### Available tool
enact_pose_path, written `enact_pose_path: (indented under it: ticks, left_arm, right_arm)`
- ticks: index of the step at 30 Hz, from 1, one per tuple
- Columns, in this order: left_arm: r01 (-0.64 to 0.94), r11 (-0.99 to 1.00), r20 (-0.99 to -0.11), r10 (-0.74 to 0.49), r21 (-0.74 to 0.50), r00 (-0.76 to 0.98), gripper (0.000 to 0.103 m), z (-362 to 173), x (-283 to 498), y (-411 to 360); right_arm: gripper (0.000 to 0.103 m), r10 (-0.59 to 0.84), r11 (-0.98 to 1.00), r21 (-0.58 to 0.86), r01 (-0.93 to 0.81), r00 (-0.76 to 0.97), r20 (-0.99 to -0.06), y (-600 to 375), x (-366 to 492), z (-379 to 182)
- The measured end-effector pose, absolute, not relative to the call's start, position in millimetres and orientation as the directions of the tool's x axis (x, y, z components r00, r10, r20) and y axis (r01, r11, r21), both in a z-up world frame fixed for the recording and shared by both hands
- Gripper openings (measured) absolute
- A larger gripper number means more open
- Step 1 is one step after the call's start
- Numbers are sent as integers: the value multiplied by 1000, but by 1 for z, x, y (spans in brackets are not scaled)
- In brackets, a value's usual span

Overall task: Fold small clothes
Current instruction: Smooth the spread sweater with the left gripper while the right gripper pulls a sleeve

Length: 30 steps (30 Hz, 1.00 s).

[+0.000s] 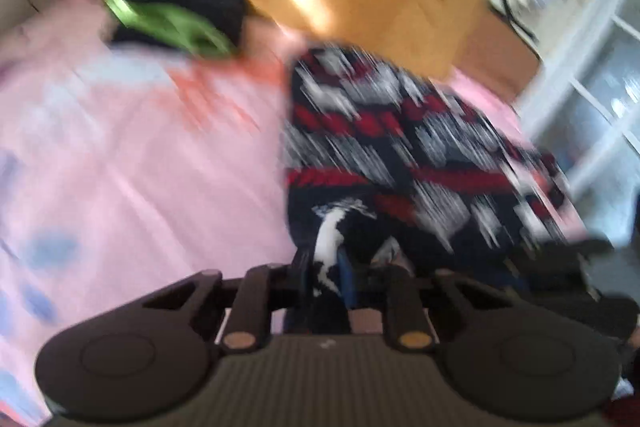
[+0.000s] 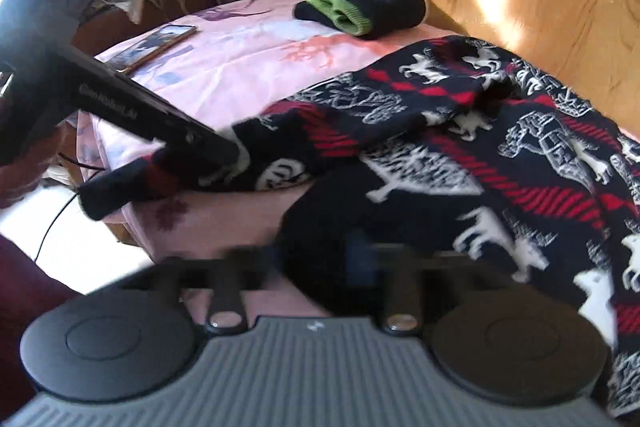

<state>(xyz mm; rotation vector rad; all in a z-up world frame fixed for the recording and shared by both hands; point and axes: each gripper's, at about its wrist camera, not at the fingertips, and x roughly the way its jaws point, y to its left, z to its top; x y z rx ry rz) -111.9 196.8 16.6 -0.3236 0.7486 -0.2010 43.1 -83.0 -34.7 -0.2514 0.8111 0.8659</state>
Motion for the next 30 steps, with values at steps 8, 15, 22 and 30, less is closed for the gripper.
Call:
enact_pose_path:
  ticks: [8, 15, 22, 30]
  left_arm:
    - [-141, 887, -452, -83, -440, 888, 17, 84, -115, 287]
    - [-272, 881, -521, 35, -386, 853, 70, 56, -125, 286]
    - [5, 887, -535, -283, -462, 796, 82, 40, -105, 221]
    - [76, 822, -615, -481, -565, 624, 57, 5, -74, 151]
  right_arm:
    - [3, 819, 345, 560, -753, -51, -572, -24, 61, -22]
    - [9, 771, 437, 450, -779, 67, -633, -27, 80, -37]
    - [32, 714, 670, 429, -606, 366, -597, -140, 87, -18]
    - [50, 578, 811, 449, -375, 635, -513, -231, 42, -2]
